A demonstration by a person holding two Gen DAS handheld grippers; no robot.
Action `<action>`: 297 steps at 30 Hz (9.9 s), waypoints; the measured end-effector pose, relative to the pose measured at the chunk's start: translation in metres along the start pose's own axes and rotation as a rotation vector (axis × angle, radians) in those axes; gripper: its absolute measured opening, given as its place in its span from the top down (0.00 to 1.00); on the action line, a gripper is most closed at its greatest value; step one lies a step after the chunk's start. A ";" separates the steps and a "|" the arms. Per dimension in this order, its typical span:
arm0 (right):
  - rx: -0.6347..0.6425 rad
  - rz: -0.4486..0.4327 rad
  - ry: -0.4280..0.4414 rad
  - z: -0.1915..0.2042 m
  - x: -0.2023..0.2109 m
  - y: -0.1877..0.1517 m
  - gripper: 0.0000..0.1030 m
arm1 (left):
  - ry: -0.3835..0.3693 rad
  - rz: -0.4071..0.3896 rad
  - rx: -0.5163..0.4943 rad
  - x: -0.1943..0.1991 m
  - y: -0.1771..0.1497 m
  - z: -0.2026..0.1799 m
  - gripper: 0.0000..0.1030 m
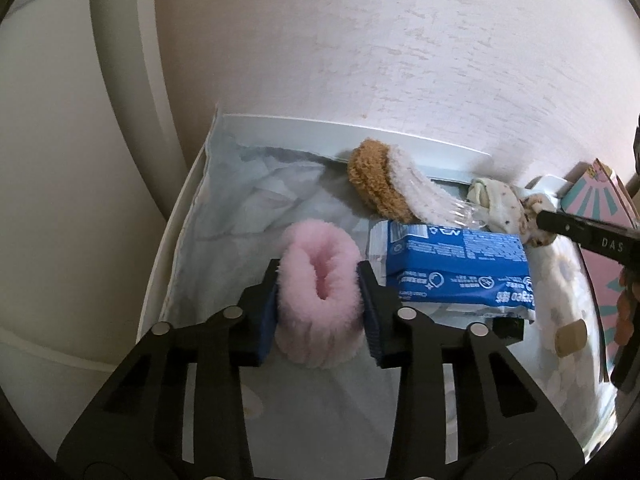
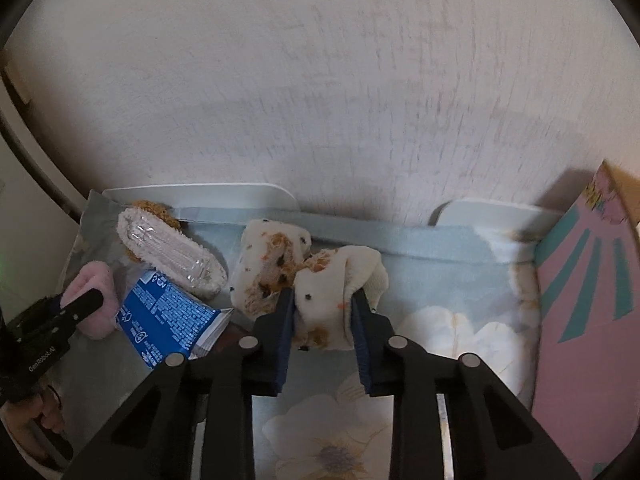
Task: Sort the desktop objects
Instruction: 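Grasp the pink fuzzy sock with left gripper while right gripper grasps the white sock, then carry pink sock and white sock into the cardboard box and release both, then withdraw both tools from the cardboard box back over the tray, then grasp the clear tape roll with left gripper while right gripper grasps the blue wipe pack, then carry tape roll and blue wipe pack into the cardboard box and release both, then withdraw both tools from the cardboard box back over the tray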
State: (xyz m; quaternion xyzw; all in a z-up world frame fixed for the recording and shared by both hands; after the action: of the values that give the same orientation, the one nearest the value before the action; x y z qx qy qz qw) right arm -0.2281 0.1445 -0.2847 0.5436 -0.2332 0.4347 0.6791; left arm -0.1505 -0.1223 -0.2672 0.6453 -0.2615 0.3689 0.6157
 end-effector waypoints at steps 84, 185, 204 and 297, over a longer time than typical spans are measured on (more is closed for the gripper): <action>-0.235 -0.063 -0.063 -0.133 0.225 -0.101 0.38 | -0.478 0.040 -0.653 0.115 0.025 -0.511 0.16; 0.666 0.375 0.373 0.138 -0.004 -0.059 0.44 | -0.191 -0.002 -0.175 0.078 -0.077 -0.061 0.62; 0.286 0.108 0.134 0.021 0.156 0.004 0.44 | -0.224 -0.077 -0.169 0.155 0.049 -0.065 0.62; 0.120 -0.091 -0.161 -0.041 0.273 -0.033 0.19 | -0.284 -0.160 -0.337 0.193 0.123 -0.182 0.01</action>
State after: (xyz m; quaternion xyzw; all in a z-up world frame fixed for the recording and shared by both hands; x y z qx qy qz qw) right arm -0.0666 0.2743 -0.0988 0.6263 -0.2355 0.3715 0.6436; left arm -0.1613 0.0671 -0.0446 0.5973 -0.3515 0.1757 0.6992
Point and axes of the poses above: each gripper's, at about its wrist camera, not at the fingertips, and x roughly against the way its jaws point, z to its left, y to its top, the point moved 10 cm from there along -x, roughly the way its jaws point, and after that the axes turned 12 degrees about y, right-handed, at the moved point
